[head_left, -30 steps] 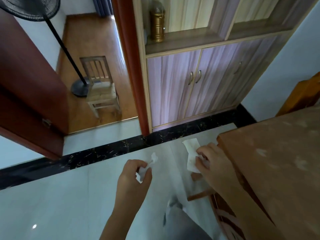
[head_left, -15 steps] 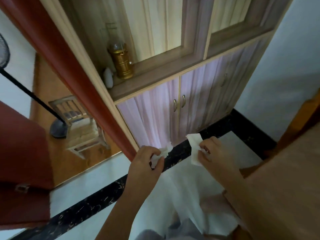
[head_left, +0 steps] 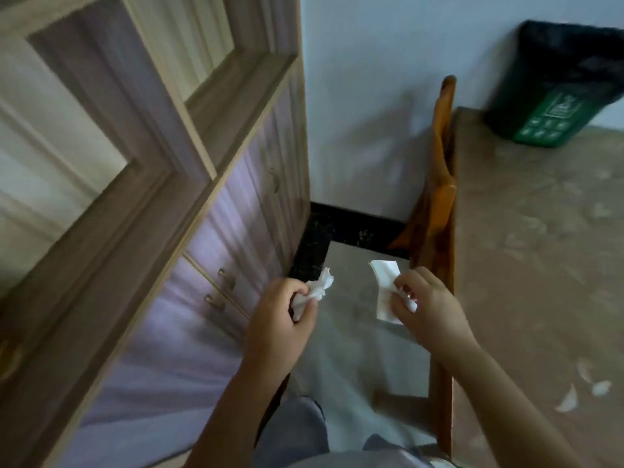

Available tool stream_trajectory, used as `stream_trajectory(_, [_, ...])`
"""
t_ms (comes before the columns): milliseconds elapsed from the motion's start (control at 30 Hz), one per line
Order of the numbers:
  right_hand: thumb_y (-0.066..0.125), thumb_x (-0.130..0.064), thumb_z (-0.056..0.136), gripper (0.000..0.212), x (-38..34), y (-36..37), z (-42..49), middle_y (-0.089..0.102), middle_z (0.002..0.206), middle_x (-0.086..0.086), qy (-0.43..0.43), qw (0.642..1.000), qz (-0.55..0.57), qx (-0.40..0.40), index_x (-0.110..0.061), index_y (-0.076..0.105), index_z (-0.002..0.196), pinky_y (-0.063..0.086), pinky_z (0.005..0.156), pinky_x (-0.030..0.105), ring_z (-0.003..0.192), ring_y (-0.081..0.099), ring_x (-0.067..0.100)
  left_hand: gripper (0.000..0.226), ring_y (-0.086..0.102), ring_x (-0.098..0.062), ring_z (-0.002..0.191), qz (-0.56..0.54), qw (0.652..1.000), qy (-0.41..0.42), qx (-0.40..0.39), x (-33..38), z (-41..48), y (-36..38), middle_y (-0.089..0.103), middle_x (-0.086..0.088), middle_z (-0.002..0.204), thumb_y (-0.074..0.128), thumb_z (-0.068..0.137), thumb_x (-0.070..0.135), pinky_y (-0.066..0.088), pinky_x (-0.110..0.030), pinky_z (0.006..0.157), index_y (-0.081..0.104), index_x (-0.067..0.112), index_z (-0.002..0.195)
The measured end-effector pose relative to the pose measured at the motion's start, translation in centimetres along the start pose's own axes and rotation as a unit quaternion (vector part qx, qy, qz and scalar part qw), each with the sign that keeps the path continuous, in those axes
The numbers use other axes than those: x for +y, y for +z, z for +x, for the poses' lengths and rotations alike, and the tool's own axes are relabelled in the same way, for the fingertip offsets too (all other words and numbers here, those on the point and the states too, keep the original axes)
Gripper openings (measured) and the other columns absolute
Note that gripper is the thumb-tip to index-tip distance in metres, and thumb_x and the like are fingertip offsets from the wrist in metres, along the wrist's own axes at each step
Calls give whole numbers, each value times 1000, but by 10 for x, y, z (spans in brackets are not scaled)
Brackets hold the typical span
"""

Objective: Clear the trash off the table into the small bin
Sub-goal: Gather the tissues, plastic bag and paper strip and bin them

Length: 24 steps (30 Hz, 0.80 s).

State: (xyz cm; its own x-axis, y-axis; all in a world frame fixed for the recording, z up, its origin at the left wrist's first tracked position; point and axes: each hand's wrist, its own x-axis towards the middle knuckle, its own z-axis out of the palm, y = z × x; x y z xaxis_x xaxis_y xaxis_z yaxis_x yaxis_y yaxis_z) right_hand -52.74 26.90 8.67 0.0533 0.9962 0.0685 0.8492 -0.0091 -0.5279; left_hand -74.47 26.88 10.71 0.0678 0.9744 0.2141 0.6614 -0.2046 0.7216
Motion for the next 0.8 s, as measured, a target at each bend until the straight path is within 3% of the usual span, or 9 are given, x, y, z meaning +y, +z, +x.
stream_trajectory(200, [62, -10, 80, 8, -17, -6, 58, 55, 91, 4, 53, 996, -4, 72, -7, 60, 88, 29, 52, 14, 75, 46, 14, 13, 46, -3, 58, -46, 996, 67, -48, -12, 99, 15, 51, 1, 72, 70, 75, 3, 32, -3, 58, 58, 4, 80])
stream_trajectory(300, [63, -9, 79, 11, -9, -22, 79, 57, 92, 6, 103, 989, -7, 101, -7, 60, 90, 42, 58, 27, 79, 52, 19, 14, 50, -7, 56, -88, 990, 71, -82, -11, 139, 37, 54, 1, 70, 71, 74, 3, 34, -5, 56, 58, 7, 80])
stream_trajectory(467, [64, -8, 77, 15, 29, -47, 126, 56, 88, 7, 163, 974, -18, 156, -8, 59, 91, 47, 59, 35, 78, 53, 22, 17, 53, 1, 66, -108, 979, 118, -127, 4, 215, 83, 54, 10, 71, 69, 76, 9, 36, -4, 58, 56, 19, 80])
stream_trajectory(667, [66, -6, 76, 14, 91, -84, 203, 54, 84, 3, 186, 955, -26, 229, -8, 60, 88, 35, 54, 21, 73, 50, 18, 13, 54, -6, 70, -109, 963, 188, -159, 60, 314, 138, 56, 7, 76, 68, 77, 6, 39, -9, 56, 58, 12, 82])
stream_trajectory(800, [67, -5, 74, 15, 128, -110, 243, 52, 83, 0, 193, 946, -43, 258, -10, 60, 87, 37, 53, 26, 72, 50, 18, 12, 53, -10, 71, -89, 949, 256, -162, 96, 371, 167, 55, 2, 77, 68, 77, 6, 42, -12, 54, 58, 9, 82])
